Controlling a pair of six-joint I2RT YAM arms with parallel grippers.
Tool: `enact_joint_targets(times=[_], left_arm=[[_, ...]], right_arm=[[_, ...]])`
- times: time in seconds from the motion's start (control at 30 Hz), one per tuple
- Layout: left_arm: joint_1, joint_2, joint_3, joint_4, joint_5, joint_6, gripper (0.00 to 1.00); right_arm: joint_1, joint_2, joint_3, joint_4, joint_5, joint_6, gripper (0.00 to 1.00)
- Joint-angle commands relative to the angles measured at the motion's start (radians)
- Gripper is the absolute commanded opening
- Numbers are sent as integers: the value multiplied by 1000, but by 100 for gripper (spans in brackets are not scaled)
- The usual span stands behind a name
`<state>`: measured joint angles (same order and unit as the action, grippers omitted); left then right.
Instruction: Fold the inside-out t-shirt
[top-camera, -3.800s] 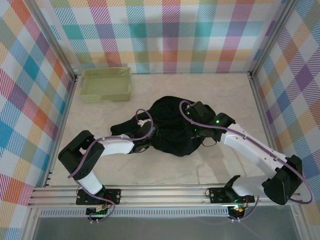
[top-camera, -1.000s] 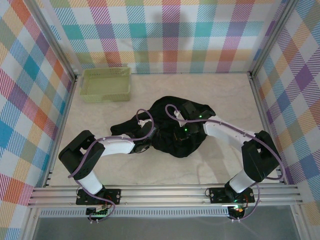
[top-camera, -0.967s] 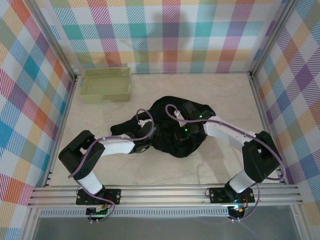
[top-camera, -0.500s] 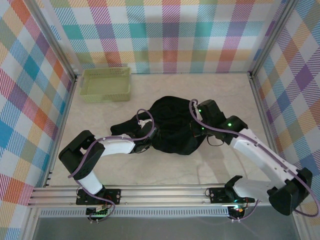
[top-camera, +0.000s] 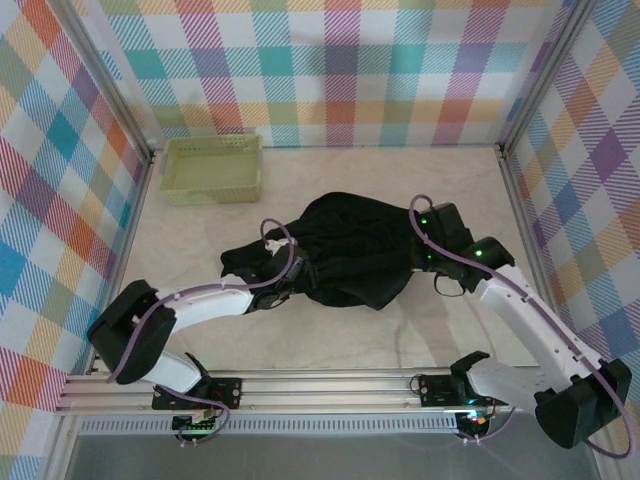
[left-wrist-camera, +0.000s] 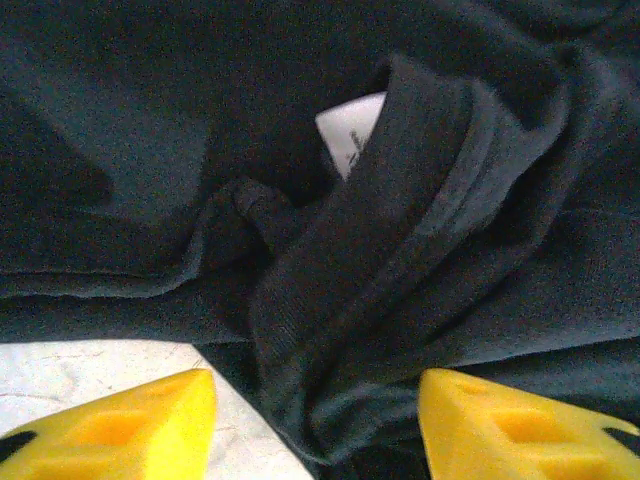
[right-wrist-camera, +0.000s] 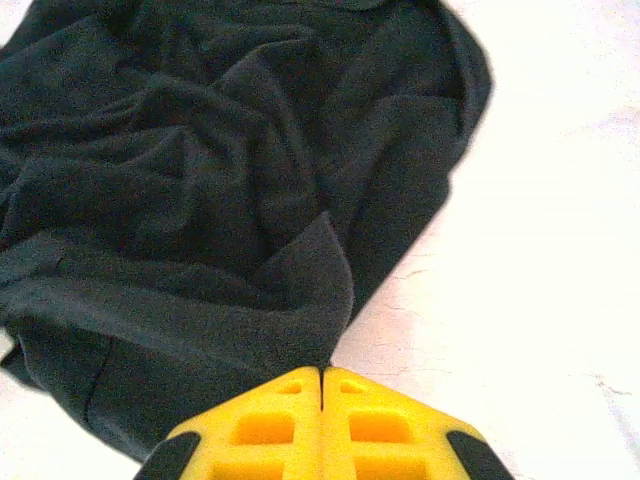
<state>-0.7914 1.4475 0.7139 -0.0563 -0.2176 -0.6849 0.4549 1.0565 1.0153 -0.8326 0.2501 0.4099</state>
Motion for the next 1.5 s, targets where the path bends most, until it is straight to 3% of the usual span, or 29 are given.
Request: enact_joint_targets(times=[0.0, 0.23, 0.43, 0.53, 0.73, 0.87, 1.17, 1.3, 1.47], left_arm=[[-5, -61, -37, -16, -8, 15, 63], [4, -73, -52, 65, 47, 23, 76], [-31, 11, -14, 142, 162, 73, 72], [-81, 69, 37, 119, 150, 98, 72], [-84, 184, 100, 95, 105, 65, 66], [-84, 217, 145, 91, 96, 70, 53], [-44, 142, 205, 3, 11, 120, 10], [-15, 35, 251, -77, -26, 170, 0], [-3, -137, 348, -207, -78, 258, 0]], right_arm=[[-54, -54, -16, 7, -3, 57, 0], [-148, -122, -37, -5, 22, 113, 0], [-165, -119, -29, 13, 1, 104, 0], [-166, -119, -37, 34, -23, 97, 0], [-168, -122, -32, 33, -17, 86, 0], [-167, -128, -30, 30, -14, 76, 0], [-171, -149, -8, 9, 15, 56, 0], [-172, -173, 46, 2, 8, 36, 0], [-172, -185, 175, 14, -78, -4, 0]])
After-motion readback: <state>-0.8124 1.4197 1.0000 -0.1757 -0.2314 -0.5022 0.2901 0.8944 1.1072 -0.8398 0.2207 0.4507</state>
